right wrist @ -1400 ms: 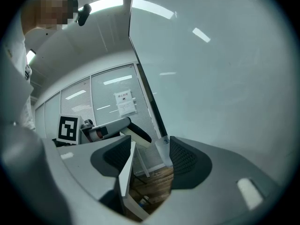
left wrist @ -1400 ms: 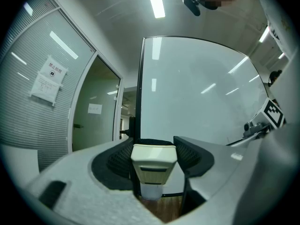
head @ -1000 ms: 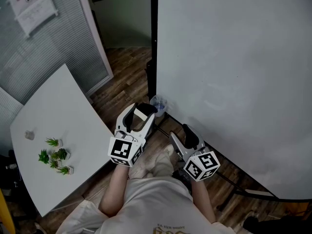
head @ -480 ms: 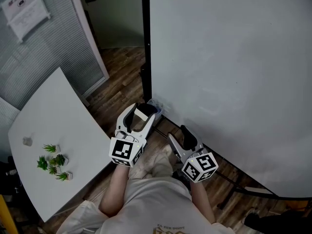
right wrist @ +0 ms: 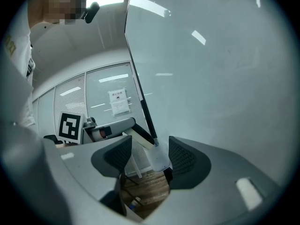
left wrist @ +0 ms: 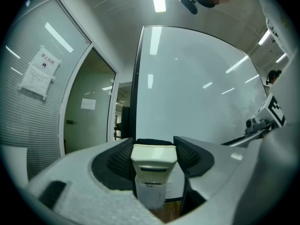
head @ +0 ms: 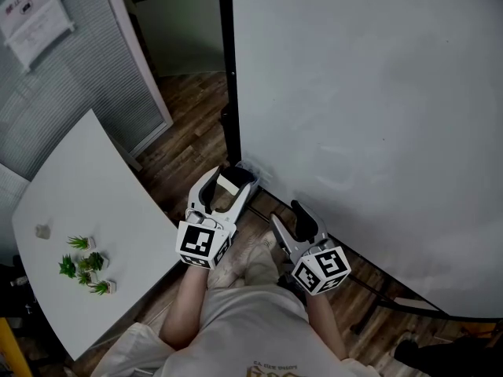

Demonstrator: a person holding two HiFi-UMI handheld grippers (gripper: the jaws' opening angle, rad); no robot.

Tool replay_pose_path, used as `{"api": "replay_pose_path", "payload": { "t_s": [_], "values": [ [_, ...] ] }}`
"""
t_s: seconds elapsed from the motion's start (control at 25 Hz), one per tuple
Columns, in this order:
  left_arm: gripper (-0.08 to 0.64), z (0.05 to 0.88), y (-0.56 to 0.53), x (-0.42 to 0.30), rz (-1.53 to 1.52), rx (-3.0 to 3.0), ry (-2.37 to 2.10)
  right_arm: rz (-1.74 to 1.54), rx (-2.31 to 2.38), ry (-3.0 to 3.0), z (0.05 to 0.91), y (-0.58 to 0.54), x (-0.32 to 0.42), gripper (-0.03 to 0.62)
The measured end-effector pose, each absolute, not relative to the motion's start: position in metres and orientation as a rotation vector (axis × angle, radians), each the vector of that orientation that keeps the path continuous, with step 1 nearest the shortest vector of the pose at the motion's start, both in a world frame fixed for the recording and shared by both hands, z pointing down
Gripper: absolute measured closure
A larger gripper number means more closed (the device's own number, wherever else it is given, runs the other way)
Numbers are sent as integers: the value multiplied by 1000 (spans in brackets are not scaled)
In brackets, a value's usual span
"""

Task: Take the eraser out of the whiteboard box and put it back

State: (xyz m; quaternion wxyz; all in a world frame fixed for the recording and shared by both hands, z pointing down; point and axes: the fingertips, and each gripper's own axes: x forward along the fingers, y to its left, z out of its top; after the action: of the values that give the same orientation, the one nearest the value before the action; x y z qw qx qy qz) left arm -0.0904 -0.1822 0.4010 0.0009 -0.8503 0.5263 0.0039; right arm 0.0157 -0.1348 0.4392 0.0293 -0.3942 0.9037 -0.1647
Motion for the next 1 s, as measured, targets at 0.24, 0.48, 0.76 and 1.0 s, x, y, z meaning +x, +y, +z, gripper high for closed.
{"api": "replay_pose_path", "payload": {
  "t_s": [0.24,0.48,0.76,1.0],
  "values": [
    [293,408,-187,-90,-9,-2683,1662,-523,-1227,2789,444,-138,18,342],
    [293,414,-191,-88,-23,-2695,1667,-536,-1232,2791,447,-141,20,342],
    [293,422,-196,-90,-32,-2708,1681,-547,-1228,2794,450,-143,18,344],
    [293,428,-200,-90,-47,-2719,1680,-557,-1228,2797,454,-146,16,344]
  ]
}}
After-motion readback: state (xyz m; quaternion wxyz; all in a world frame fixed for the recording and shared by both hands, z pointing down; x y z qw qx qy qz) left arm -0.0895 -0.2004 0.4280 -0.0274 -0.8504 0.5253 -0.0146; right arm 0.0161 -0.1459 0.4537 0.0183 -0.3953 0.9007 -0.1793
